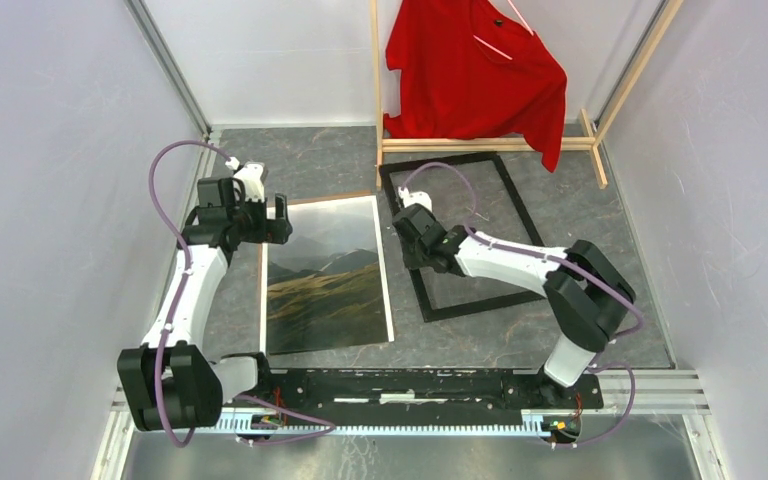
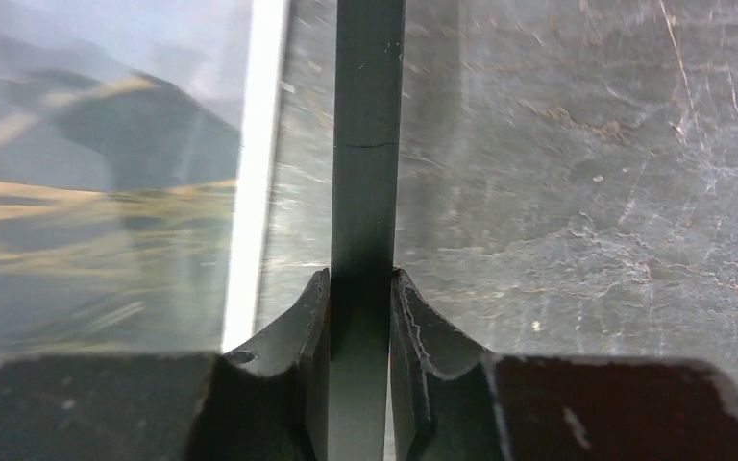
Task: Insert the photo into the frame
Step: Pick up the photo frame from the center of the board.
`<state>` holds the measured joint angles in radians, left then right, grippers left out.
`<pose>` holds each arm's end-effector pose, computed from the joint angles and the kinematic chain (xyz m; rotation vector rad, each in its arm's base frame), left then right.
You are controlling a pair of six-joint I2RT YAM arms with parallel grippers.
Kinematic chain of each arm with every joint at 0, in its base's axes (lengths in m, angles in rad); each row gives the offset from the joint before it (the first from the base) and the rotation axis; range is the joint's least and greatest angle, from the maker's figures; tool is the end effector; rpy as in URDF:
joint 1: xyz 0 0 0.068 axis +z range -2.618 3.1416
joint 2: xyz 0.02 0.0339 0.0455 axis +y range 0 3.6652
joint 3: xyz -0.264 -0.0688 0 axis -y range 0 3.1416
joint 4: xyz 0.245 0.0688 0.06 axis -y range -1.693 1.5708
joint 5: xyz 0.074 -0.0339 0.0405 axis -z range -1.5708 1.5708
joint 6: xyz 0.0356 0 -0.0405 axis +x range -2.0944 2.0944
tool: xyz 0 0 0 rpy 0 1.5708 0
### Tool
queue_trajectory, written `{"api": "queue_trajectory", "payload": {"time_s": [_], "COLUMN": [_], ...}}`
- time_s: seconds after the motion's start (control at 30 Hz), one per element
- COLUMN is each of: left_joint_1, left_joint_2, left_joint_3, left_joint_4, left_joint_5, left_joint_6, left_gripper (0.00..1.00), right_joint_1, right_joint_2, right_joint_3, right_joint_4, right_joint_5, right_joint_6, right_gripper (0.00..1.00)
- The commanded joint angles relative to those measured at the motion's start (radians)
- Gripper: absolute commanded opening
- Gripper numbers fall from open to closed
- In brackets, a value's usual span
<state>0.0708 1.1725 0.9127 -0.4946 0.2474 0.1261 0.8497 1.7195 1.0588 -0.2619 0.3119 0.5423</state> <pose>0.2489 0.0089 0.2776 0.1873 2.2965 -0.1869 0.2423 0.2591 0.1856 -0.2464 2.4333 0.2314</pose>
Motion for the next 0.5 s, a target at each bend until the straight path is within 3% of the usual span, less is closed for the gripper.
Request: {"api": "queue_trajectory", "payload": {"time_s": [0.0, 0.27, 0.47], "left_joint_1": [-0.002, -0.01, -0.042], "left_joint_2": [-0.035, -0.066, -0.055], "left_joint_3": [0.018, 0.017, 0.085], "left_joint_4": [-0.008, -0.015, -0.015], "left_joint_5": [0.058, 0.149, 0.218], "left_joint_6": [0.037, 0.029, -0.031], "left_gripper": [1.0, 1.0, 1.0], "right_joint_1": [0.005, 0.005, -0.013], "right_joint_2": [-0.15, -0.236, -0.273], "right_joint_3": [0.167, 0.336, 0.364], "right_joint_4": [-0.035, -0.09, 0.004], "right_joint_5": [-0.065, -0.193, -0.374], "right_joint_6": [0.063, 0.198, 0.371], "right_gripper": [0.01, 0.0, 0.0]}}
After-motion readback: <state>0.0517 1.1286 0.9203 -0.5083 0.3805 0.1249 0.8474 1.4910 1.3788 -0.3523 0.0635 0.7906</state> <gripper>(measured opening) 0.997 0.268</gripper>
